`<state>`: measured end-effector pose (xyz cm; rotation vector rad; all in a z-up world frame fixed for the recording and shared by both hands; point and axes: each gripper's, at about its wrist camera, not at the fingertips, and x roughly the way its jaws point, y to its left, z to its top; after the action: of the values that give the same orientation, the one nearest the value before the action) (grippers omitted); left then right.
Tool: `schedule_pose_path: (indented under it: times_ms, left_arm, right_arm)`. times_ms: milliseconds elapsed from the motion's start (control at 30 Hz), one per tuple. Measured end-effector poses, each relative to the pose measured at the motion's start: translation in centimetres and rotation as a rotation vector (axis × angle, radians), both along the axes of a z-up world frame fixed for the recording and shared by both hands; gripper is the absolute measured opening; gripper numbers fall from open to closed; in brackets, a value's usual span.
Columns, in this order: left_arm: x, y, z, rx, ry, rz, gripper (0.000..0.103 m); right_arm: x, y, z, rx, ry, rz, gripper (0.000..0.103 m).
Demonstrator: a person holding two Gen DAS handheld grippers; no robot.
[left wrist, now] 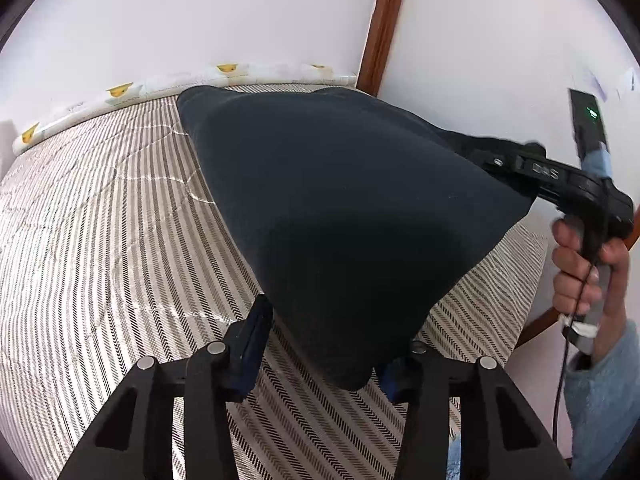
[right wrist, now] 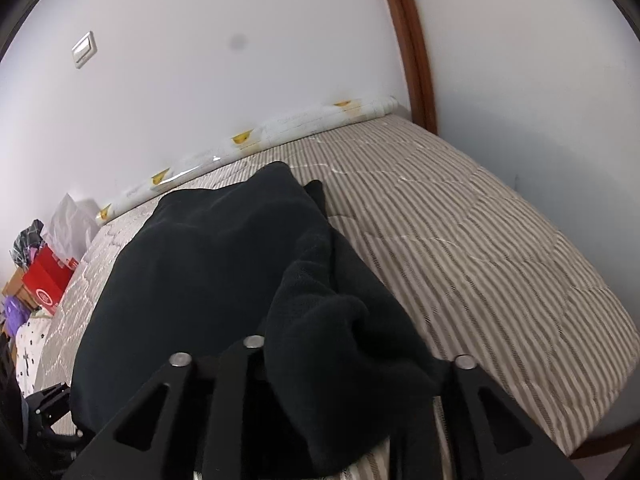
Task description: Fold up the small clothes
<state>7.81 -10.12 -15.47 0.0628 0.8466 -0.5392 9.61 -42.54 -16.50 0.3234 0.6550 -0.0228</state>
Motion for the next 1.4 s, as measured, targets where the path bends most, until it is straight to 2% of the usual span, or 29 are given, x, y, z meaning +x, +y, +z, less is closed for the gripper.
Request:
schedule_pose_path:
  times_ms: [67,133,200,367,433,467,500,533,600,800,1133,1300,1400]
  left_arm:
    - [0.0,0.4,-0.1,-0.001,0.0,0.007,0.039]
    - [0.3,0.4,0.0,-0.009,0.002,0.014,0.037]
    - [0.2,0.4,0.0,-0.015,0.002,0.024,0.034]
    - [0.4,0.8,0.1,-0.033,-0.005,0.051,0.024]
    - [0.7,1.1,0.3,-0.047,0.004,0.057,0.022]
    - [0.8,1.3,0.4,-0.054,0.007,0.056,0.021]
    - [0.9,1.4,0.6,-0.057,0.004,0.059,0.02]
    - [1.0,1.6,0.8,-0.057,-0.003,0.063,0.019]
    - [1.4,2.1,1.2,-0.057,-0.018,0.079,0.018]
    - [4.5,6.1,1.8,-0.084,0.003,0.157,0.016]
    - [7.9,14.5,1.9,-0.031,-0.003,0.315,0.015]
    - [8.2,16.7,0.4,-0.036,0.048,0.332,0.015]
    - [7.6,16.2,0.0,-0.005,0.037,0.314,0.015]
  right_arm:
    - [-0.9,0.0,0.1,0.005,0.009,-0.014,0.042]
    - [-1.8,-0.6,-0.4,0.025,0.032,-0.037,0.058]
    - [-2.1,-1.0,-1.0,0.065,0.051,-0.047,0.066]
    - [-1.1,-1.7,-3.5,0.202,0.108,-0.062,0.068]
    - [-0.6,-1.5,-3.9,0.221,0.118,-0.06,0.065]
    - [-0.3,-1.3,-3.9,0.238,0.105,-0.037,0.057]
    - [0.0,-0.9,-3.7,0.237,0.093,-0.019,0.04]
    - [0.2,-0.6,-3.3,0.217,0.086,-0.016,0.03]
    - [0.8,0.7,-2.5,0.148,0.076,-0.008,0.024]
    - [4.2,4.2,-1.4,0.148,0.081,0.037,0.023]
    - [12.0,13.4,-0.4,0.159,0.104,0.189,0.023]
    - [11.5,16.7,-0.1,0.086,0.069,0.276,0.023]
    - [10.4,15.7,-0.3,0.106,0.041,0.304,0.024]
